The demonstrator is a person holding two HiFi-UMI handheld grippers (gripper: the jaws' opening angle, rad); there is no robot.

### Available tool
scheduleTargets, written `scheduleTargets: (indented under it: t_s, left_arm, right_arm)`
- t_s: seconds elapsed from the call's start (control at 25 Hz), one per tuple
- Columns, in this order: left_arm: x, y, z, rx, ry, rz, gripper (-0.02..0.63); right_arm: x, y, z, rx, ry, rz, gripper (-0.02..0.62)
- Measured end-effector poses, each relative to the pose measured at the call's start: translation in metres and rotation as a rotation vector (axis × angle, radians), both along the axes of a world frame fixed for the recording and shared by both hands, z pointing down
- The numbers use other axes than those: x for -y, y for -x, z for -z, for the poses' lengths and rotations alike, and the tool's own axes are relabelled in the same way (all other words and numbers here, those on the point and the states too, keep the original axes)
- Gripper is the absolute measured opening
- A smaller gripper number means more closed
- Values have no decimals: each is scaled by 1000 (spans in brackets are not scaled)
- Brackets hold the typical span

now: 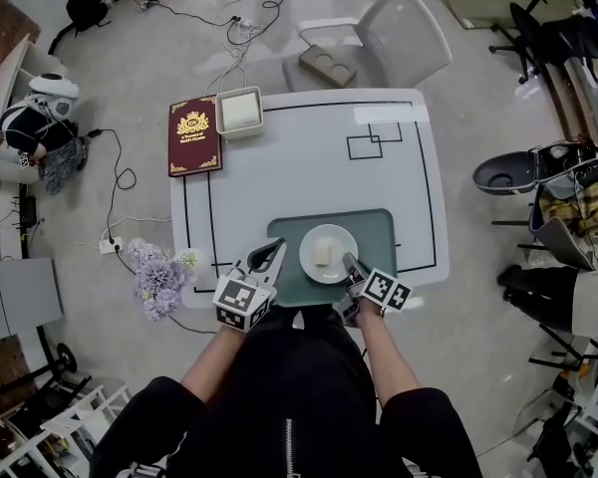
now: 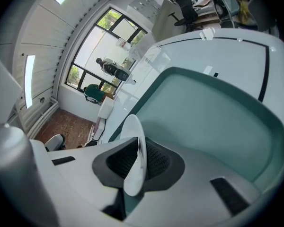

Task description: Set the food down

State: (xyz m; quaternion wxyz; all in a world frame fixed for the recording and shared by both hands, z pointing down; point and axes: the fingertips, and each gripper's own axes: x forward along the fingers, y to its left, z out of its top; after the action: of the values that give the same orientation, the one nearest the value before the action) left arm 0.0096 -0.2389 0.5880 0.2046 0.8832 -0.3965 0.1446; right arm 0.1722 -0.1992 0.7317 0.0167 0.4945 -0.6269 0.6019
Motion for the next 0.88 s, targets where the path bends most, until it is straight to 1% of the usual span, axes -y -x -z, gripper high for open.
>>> scheduleTargets:
  t_s: [0.24,0.56,0.88]
  left_arm:
    - [0,-3,1,-3,0,-11,6]
    - [0,-5,2,-6,-2,-16,6]
    - [-2,-8,2,-10,-2,-27,6]
  right_arm:
    - [0,-5,-3,-75,17,37,33]
    - [1,-21,-7,-214,52,75,60]
    - [-2,-31,-10,-222,80,62,61]
